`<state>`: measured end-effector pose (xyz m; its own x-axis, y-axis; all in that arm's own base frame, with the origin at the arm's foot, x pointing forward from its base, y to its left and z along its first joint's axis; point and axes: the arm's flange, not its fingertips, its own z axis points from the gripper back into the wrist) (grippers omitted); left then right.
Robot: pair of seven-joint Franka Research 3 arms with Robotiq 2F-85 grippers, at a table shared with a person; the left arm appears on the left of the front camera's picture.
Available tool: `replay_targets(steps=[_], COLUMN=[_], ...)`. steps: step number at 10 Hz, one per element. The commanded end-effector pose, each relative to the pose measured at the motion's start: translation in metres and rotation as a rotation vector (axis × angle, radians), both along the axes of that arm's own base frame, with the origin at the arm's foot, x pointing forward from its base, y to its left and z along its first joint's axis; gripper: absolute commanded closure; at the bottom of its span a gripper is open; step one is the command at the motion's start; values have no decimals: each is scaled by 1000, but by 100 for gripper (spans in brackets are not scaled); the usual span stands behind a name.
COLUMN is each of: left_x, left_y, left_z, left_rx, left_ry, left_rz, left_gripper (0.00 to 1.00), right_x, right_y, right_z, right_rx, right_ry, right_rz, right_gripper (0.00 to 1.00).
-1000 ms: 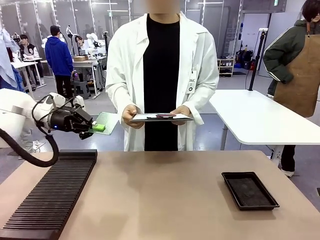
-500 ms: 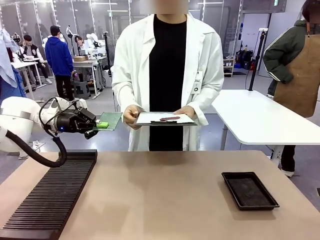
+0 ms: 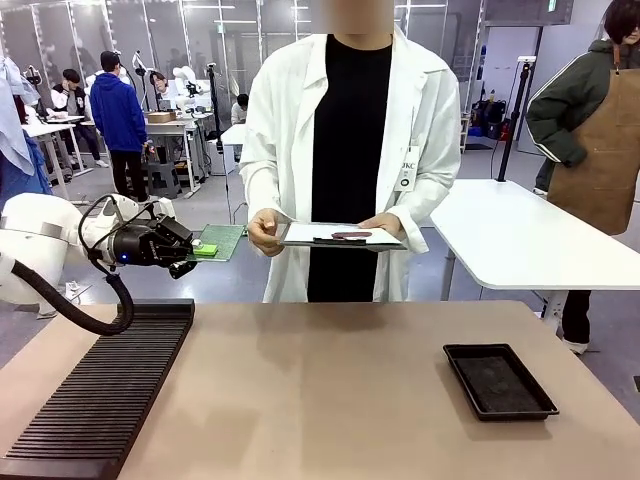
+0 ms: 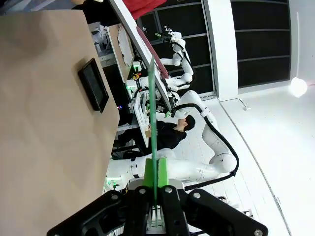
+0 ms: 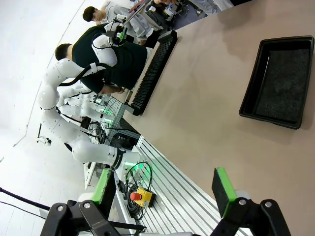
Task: Inspect the PCB.
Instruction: Release the Blank PCB you were holding.
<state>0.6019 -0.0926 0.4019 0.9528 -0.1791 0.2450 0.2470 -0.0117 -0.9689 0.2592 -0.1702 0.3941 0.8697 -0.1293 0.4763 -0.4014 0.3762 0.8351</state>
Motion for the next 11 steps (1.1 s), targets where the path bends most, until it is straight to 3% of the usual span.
replay_targets(steps=[1, 11], left_x=[-1, -1], left_y=[-2, -2], left_z=[2, 2], left_rx=[10, 10], left_ry=[-4, -4], left_rz=[0, 0], left_gripper=[97, 97], right_x=[1, 1], right_y=[-1, -1], right_z=[0, 0], right_rx=[5, 5], right_ry=[-25, -25], right_rz=[-1, -1], right_gripper=[0, 0])
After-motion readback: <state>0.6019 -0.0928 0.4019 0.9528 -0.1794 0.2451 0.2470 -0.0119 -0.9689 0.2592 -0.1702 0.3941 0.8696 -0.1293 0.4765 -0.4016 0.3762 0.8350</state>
